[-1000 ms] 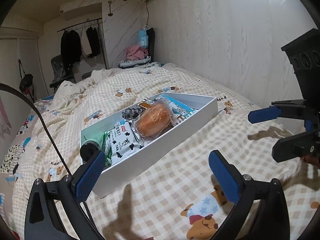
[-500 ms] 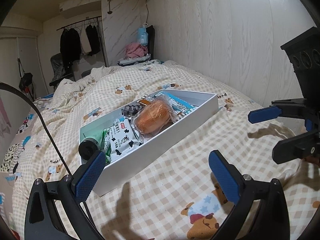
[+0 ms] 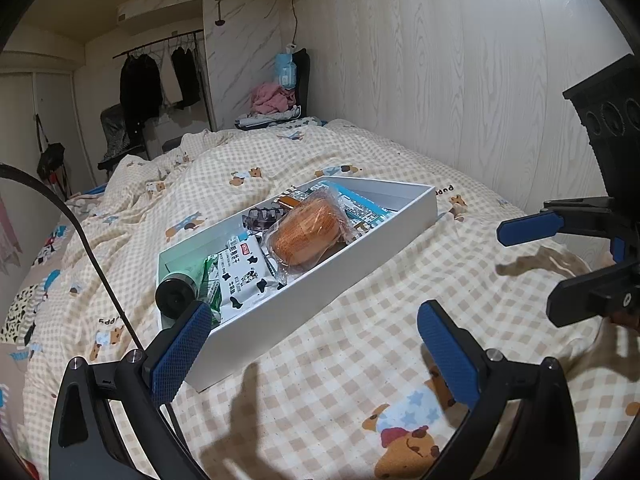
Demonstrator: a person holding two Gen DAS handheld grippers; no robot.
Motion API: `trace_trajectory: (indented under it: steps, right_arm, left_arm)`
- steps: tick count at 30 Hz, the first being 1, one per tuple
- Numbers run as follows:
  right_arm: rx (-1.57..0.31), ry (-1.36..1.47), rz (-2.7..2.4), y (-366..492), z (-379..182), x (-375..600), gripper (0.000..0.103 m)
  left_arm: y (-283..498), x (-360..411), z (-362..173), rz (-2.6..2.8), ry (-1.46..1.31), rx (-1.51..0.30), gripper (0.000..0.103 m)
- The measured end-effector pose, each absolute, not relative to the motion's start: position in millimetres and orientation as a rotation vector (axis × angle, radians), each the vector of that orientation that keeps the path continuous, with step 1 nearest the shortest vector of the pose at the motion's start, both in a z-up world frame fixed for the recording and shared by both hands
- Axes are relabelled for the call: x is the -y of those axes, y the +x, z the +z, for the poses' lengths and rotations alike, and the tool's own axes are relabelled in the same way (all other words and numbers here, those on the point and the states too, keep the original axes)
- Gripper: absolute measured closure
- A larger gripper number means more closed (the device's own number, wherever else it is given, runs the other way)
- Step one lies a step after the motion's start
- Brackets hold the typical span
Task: Organize objects
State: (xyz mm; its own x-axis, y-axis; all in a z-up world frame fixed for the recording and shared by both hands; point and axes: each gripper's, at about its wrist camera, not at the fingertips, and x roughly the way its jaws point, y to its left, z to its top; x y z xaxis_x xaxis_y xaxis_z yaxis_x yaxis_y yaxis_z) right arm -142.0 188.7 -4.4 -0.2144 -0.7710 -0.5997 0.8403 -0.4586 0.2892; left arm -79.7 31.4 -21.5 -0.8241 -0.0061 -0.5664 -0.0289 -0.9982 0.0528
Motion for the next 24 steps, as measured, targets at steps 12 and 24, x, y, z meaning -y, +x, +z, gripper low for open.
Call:
trace_trajectory:
  steps: [12,24]
  right_arm:
    - [-0.118,0.847,-1.866,-142,-5,-189,0.004]
    - [-0.117,0.847,-1.865,-142,-5,-189,0.004]
  left_arm:
    - [-80,-32,-22,2.986,-0.920,-0.095,0.000]
    - [-69,-21,-8,3.012,-0.829,-0.030,0.000]
